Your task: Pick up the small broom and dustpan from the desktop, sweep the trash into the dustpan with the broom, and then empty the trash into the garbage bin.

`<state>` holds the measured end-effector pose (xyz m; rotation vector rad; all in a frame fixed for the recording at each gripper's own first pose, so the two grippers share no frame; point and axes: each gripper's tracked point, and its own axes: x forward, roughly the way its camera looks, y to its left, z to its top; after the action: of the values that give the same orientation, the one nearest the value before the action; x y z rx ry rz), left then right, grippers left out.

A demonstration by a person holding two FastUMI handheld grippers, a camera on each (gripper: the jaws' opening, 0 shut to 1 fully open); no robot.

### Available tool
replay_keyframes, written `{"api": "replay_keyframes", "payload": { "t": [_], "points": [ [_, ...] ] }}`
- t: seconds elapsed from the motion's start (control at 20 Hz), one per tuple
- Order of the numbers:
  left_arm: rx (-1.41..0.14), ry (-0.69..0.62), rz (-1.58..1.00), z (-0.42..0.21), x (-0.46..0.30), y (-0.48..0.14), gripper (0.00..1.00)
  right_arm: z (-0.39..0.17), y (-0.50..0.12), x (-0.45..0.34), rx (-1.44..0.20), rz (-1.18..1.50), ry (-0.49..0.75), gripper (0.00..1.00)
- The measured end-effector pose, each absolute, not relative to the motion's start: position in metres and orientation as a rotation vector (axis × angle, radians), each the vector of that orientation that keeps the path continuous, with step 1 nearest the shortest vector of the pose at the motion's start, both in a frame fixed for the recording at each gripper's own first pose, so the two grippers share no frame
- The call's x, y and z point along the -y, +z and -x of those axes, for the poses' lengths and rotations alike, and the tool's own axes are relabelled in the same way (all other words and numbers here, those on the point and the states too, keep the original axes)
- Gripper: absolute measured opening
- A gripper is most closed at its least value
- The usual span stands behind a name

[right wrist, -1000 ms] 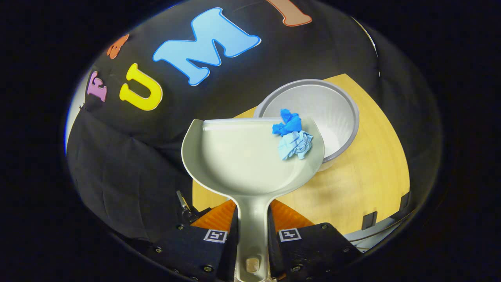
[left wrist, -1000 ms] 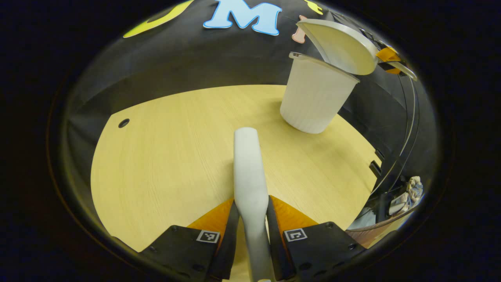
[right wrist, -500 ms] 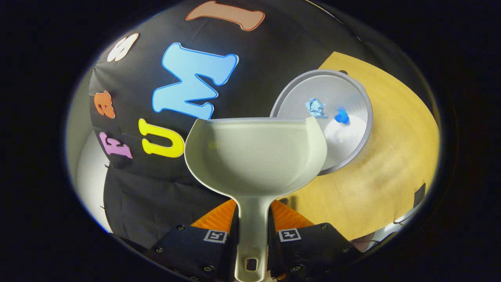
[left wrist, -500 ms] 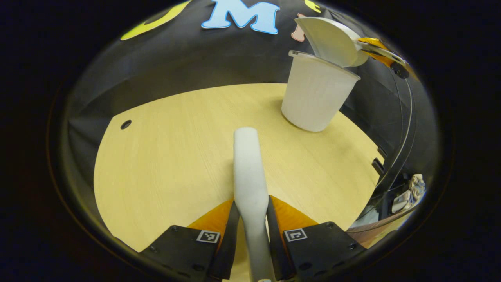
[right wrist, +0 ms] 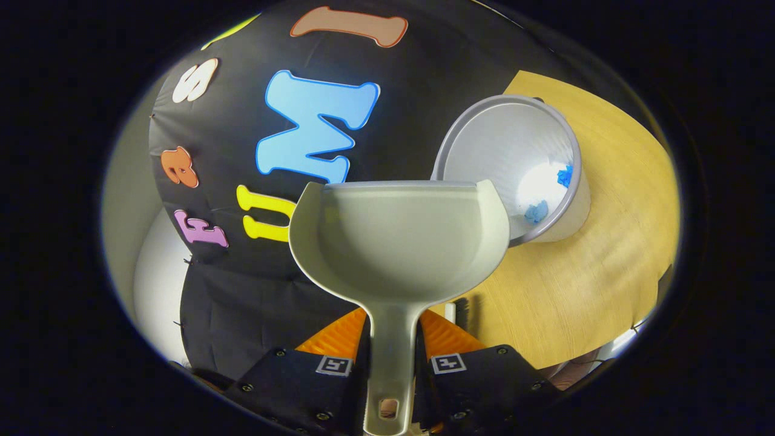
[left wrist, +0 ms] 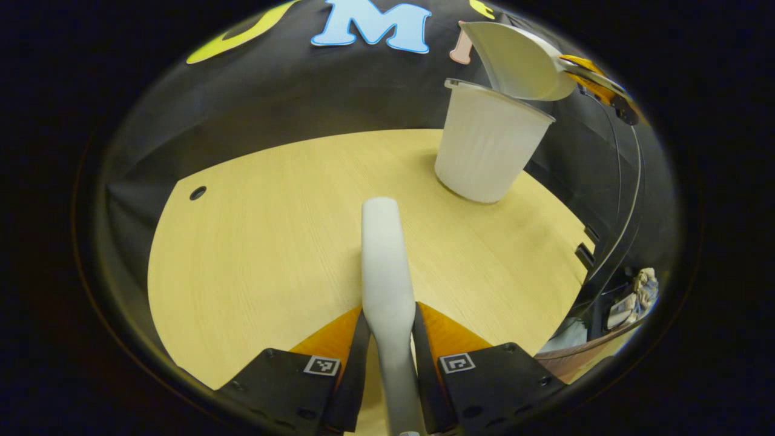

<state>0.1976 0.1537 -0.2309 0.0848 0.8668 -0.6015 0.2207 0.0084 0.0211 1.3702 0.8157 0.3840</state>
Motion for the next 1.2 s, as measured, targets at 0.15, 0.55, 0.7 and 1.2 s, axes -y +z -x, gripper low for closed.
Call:
{"api": "replay_keyframes", "payload": {
  "t": [0.15,0.55,0.7,1.2],
  "points": [
    [-0.871,-0.575,-0.077,-0.195,-0.162,-0.232,0.46,-0.215,0.020,-0.016,-0.820,-1.313,0.442,0.33],
    [-0.899,-0.479,-0.050,-0.184,-0.201,-0.246,0.48,-0.202,0.006,-0.038,-0.861,-1.129,0.534,0.33],
    [-0.908,-0.440,-0.051,-0.183,-0.219,-0.254,0.43,-0.188,-0.017,-0.066,-0.897,-1.072,0.537,0.33],
    [-0.924,-0.380,-0.021,-0.187,-0.238,-0.268,0.48,-0.185,-0.130,-0.096,-0.925,-0.829,0.345,0.33]
  ]
}}
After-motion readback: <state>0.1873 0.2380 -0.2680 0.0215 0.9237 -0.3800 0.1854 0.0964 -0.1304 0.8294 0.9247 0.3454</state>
